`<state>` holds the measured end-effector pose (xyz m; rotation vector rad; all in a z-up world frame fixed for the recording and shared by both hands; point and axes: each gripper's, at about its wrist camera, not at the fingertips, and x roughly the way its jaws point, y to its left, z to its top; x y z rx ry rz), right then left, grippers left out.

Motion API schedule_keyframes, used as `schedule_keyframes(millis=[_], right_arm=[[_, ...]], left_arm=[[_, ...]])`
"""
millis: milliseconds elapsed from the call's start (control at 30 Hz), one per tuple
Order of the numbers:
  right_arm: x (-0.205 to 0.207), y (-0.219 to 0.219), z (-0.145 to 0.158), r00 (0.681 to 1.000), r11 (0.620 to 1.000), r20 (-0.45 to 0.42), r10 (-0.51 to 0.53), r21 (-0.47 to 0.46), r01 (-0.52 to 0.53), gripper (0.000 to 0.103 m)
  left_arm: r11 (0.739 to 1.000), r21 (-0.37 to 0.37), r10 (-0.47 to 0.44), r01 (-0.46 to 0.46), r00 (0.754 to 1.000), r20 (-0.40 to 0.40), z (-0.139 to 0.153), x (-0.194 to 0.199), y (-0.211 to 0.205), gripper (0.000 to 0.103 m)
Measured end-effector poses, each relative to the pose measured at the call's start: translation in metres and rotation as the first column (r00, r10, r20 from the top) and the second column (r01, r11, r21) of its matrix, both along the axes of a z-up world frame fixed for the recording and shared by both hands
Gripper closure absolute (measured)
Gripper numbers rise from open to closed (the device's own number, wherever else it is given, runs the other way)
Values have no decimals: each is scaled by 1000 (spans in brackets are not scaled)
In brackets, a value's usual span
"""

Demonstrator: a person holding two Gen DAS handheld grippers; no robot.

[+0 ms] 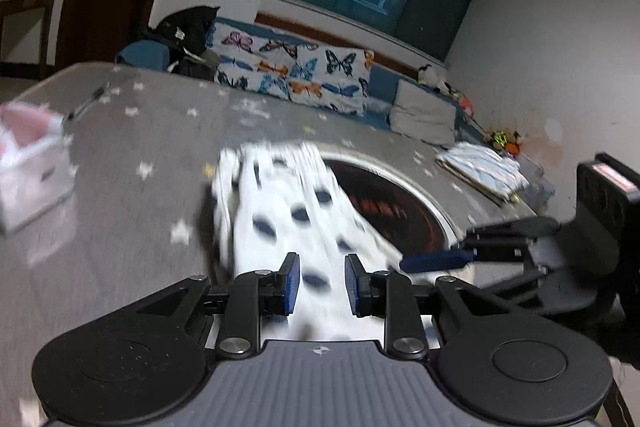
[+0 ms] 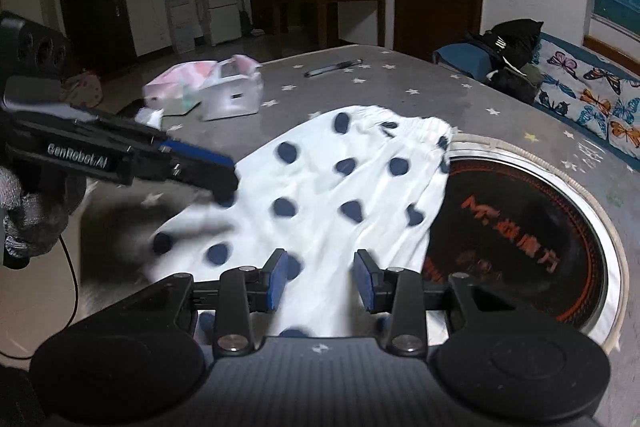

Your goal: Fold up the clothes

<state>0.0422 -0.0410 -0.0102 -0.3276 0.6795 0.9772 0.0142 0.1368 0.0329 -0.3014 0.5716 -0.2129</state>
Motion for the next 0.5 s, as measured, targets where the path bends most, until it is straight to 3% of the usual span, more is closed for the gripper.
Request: schedule_keyframes(millis=[300,500], right_arm=[[61,16,5,999,999,0,-46,1,46,67],[96,35,6,999,998,-12,-48,27,49,67]], left_arm=[[996,0,90,-90,994,-55,-16,60,19,79],[991,-44,118,-123,989,-89,-30,58,33,79]])
